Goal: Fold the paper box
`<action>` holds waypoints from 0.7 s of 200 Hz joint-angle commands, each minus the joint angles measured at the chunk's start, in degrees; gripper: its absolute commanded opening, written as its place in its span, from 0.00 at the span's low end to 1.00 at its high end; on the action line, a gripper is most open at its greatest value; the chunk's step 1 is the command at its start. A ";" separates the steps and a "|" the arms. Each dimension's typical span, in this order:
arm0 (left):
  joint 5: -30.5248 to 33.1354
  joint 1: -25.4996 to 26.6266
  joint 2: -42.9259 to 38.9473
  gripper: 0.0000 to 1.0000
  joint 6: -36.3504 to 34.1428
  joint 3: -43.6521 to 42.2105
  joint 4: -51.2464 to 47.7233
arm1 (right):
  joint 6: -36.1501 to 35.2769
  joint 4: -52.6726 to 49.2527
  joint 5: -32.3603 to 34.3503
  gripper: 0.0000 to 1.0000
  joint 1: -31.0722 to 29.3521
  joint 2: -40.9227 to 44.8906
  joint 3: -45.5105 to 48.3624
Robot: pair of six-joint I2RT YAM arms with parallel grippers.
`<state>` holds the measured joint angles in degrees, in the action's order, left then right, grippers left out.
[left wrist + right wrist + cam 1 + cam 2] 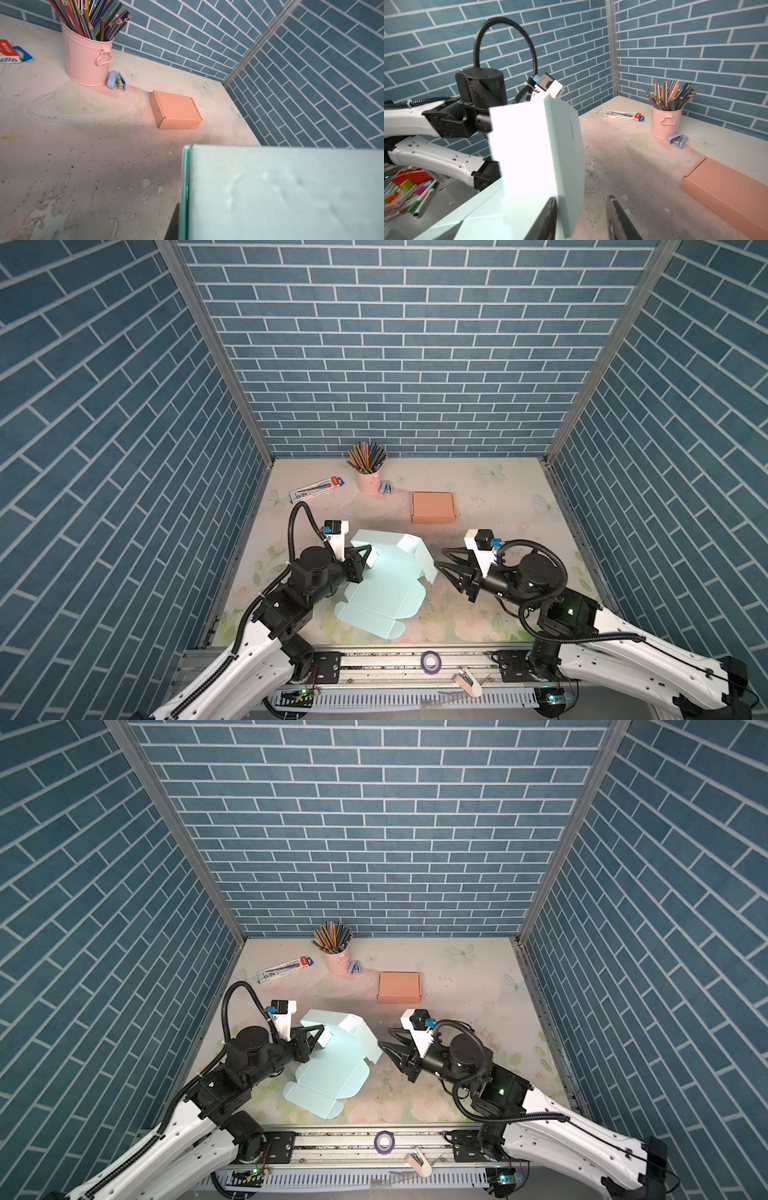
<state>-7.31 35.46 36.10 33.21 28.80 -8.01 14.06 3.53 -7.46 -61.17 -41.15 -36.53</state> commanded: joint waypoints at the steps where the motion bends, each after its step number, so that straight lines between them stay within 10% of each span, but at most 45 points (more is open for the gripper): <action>1: -1.67 -0.18 0.11 0.11 -0.21 0.87 2.11 | -2.05 1.29 -5.75 0.39 0.15 -2.12 -1.24; 140: 1.88 -0.39 5.05 0.10 -1.69 -3.03 3.40 | 2.13 8.79 -4.49 0.35 -0.26 -13.12 -0.72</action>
<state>-6.39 35.16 40.91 32.56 26.63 -6.39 14.79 10.61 -12.25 -61.12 -52.03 -36.45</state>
